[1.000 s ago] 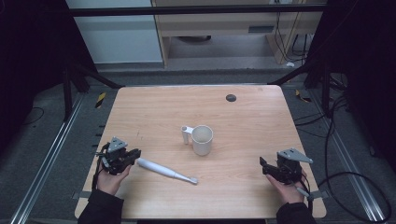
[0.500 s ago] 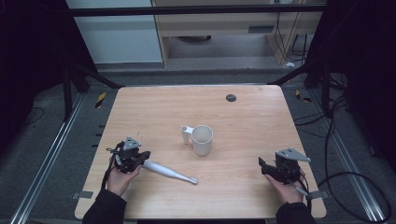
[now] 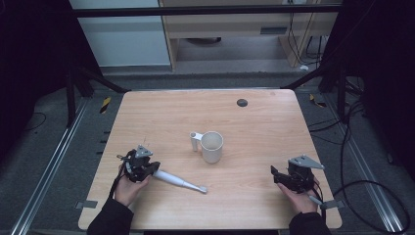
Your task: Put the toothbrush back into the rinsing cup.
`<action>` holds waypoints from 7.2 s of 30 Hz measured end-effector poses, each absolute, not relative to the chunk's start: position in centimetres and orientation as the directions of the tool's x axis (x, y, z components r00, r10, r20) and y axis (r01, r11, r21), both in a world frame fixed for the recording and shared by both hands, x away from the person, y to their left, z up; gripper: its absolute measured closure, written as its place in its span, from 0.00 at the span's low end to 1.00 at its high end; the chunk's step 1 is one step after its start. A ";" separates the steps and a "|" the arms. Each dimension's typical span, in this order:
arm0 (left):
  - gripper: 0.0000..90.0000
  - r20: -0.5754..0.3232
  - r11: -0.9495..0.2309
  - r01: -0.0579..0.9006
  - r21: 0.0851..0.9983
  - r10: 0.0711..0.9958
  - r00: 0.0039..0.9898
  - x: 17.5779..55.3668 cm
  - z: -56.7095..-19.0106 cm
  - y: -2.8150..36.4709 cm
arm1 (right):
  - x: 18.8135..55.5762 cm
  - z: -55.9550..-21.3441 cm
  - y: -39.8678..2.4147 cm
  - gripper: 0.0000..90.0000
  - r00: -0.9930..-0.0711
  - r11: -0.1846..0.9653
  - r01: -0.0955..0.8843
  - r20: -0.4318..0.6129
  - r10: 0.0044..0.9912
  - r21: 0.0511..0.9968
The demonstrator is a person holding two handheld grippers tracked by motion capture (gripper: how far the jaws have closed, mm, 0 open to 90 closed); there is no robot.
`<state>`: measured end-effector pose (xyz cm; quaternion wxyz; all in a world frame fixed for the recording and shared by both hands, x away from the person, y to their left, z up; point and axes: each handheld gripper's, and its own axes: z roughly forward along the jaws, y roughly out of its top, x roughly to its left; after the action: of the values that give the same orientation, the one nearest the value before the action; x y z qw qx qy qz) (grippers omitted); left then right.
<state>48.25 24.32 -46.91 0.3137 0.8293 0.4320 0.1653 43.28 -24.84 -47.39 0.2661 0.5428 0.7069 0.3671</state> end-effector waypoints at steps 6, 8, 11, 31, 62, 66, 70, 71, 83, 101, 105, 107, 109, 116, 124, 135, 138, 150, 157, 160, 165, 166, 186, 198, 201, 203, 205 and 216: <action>0.99 -0.002 -0.433 0.621 0.653 0.819 0.573 48.3 -47.0 24.4 | 43.3 -47.5 -24.9 0.34 -0.268 0.141 0.578 0.024 0.963 0.804; 0.99 -0.003 -0.434 0.622 0.652 0.819 0.574 48.3 -47.0 24.4 | 43.3 -47.5 -24.9 0.34 -0.269 0.144 0.577 0.020 0.963 0.804; 0.99 -0.007 -0.434 0.624 0.650 0.818 0.576 48.2 -47.0 24.4 | 43.3 -47.5 -24.9 0.34 -0.269 0.145 0.577 0.019 0.963 0.804; 0.99 -0.017 -0.438 0.635 0.637 0.815 0.579 47.6 -47.2 24.9 | 43.3 -47.6 -25.0 0.34 -0.267 0.147 0.582 0.017 0.964 0.800; 0.99 -0.028 -0.452 0.642 0.619 0.804 0.593 46.3 -47.4 25.4 | 43.2 -47.5 -25.1 0.34 -0.261 0.146 0.583 0.014 0.965 0.800; 0.99 -0.028 -0.455 0.641 0.618 0.802 0.596 46.1 -47.4 25.5 | 43.2 -47.5 -25.1 0.34 -0.261 0.146 0.581 0.014 0.965 0.801; 0.98 -0.028 -0.453 0.640 0.621 0.802 0.596 46.1 -47.3 25.7 | 43.2 -47.5 -25.2 0.34 -0.260 0.147 0.579 0.011 0.966 0.802; 0.98 -0.028 -0.453 0.639 0.622 0.802 0.596 46.1 -47.2 25.7 | 43.2 -47.5 -25.2 0.34 -0.260 0.147 0.577 0.010 0.966 0.803; 0.92 -0.016 -0.447 0.592 0.670 0.790 0.614 46.4 -45.0 25.8 | 43.2 -47.3 -25.5 0.34 -0.248 0.139 0.571 0.009 0.969 0.809; 0.72 -0.013 -0.536 0.546 0.643 0.705 0.709 47.5 -42.2 23.2 | 43.3 -46.7 -25.6 0.33 -0.242 0.145 0.558 -0.007 0.970 0.817; 0.68 -0.014 -0.556 0.540 0.632 0.688 0.725 47.9 -41.8 22.7 | 43.3 -46.7 -25.6 0.33 -0.242 0.145 0.559 -0.007 0.970 0.816; 0.66 -0.012 -0.570 0.535 0.624 0.677 0.736 48.1 -41.5 22.5 | 43.4 -46.7 -25.5 0.33 -0.243 0.144 0.560 -0.004 0.970 0.816; 0.65 -0.008 -0.587 0.529 0.612 0.665 0.747 48.2 -41.3 22.3 | 43.4 -46.7 -25.6 0.33 -0.245 0.147 0.559 -0.007 0.970 0.816; 0.61 0.002 -0.616 0.506 0.604 0.636 0.772 48.9 -40.8 21.0 | 43.4 -46.8 -25.6 0.33 -0.245 0.146 0.564 -0.004 0.970 0.813; 0.59 0.012 -0.646 0.493 0.583 0.613 0.790 49.4 -41.0 19.4 | 43.4 -47.0 -25.6 0.33 -0.256 0.157 0.570 -0.007 0.967 0.806; 0.60 0.009 -0.684 0.498 0.533 0.593 0.805 49.8 -42.2 18.4 | 43.5 -47.1 -25.4 0.33 -0.265 0.168 0.575 -0.012 0.964 0.801; 0.60 0.013 -0.698 0.499 0.513 0.588 0.809 49.9 -42.6 18.2 | 43.6 -47.1 -25.4 0.33 -0.267 0.170 0.576 -0.012 0.964 0.800; 0.62 0.014 -0.748 0.501 0.435 0.562 0.827 50.5 -44.1 17.4 | 43.7 -47.2 -25.2 0.33 -0.277 0.178 0.587 -0.011 0.961 0.790; 0.62 0.013 -0.765 0.498 0.407 0.550 0.835 50.8 -44.6 17.2 | 43.7 -47.3 -25.2 0.33 -0.281 0.180 0.589 -0.009 0.960 0.788; 0.63 0.014 -0.772 0.497 0.397 0.546 0.837 50.9 -44.7 17.1 | 43.8 -47.3 -25.2 0.33 -0.282 0.179 0.592 -0.007 0.959 0.785; 0.64 0.017 -0.786 0.490 0.378 0.535 0.845 51.0 -45.1 16.9 | 43.9 -47.4 -25.1 0.33 -0.288 0.189 0.591 -0.013 0.957 0.784; 0.64 0.017 -0.791 0.486 0.373 0.530 0.848 51.1 -45.1 16.9 | 43.9 -47.4 -25.1 0.33 -0.288 0.186 0.593 -0.009 0.958 0.783; 0.70 0.006 -0.825 0.469 0.317 0.496 0.868 51.7 -46.2 16.3 | 44.0 -47.5 -25.1 0.33 -0.290 0.187 0.602 -0.006 0.957 0.777; 0.72 0.015 -0.843 0.448 0.296 0.473 0.881 51.9 -46.6 16.2 | 44.0 -47.5 -25.2 0.33 -0.292 0.189 0.602 -0.006 0.956 0.776; 0.73 0.013 -0.846 0.445 0.294 0.470 0.883 52.0 -46.5 16.2 | 44.0 -47.5 -25.2 0.33 -0.292 0.189 0.603 -0.006 0.956 0.775; 0.73 0.010 -0.846 0.445 0.293 0.469 0.883 52.0 -46.5 16.2 | 44.1 -47.5 -25.2 0.33 -0.292 0.189 0.602 -0.006 0.956 0.776; 0.73 0.011 -0.849 0.442 0.291 0.465 0.885 52.0 -46.5 16.2 | 44.1 -47.5 -25.2 0.33 -0.292 0.189 0.602 -0.006 0.956 0.776; 0.74 -0.011 -0.847 0.442 0.294 0.460 0.888 51.7 -45.9 16.3 | 44.1 -47.6 -25.2 0.33 -0.294 0.190 0.603 -0.006 0.956 0.775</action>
<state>51.68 16.30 -45.88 0.1458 0.9606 0.2347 0.0300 44.09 -25.22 -47.55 0.2568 0.5360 0.7273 0.3433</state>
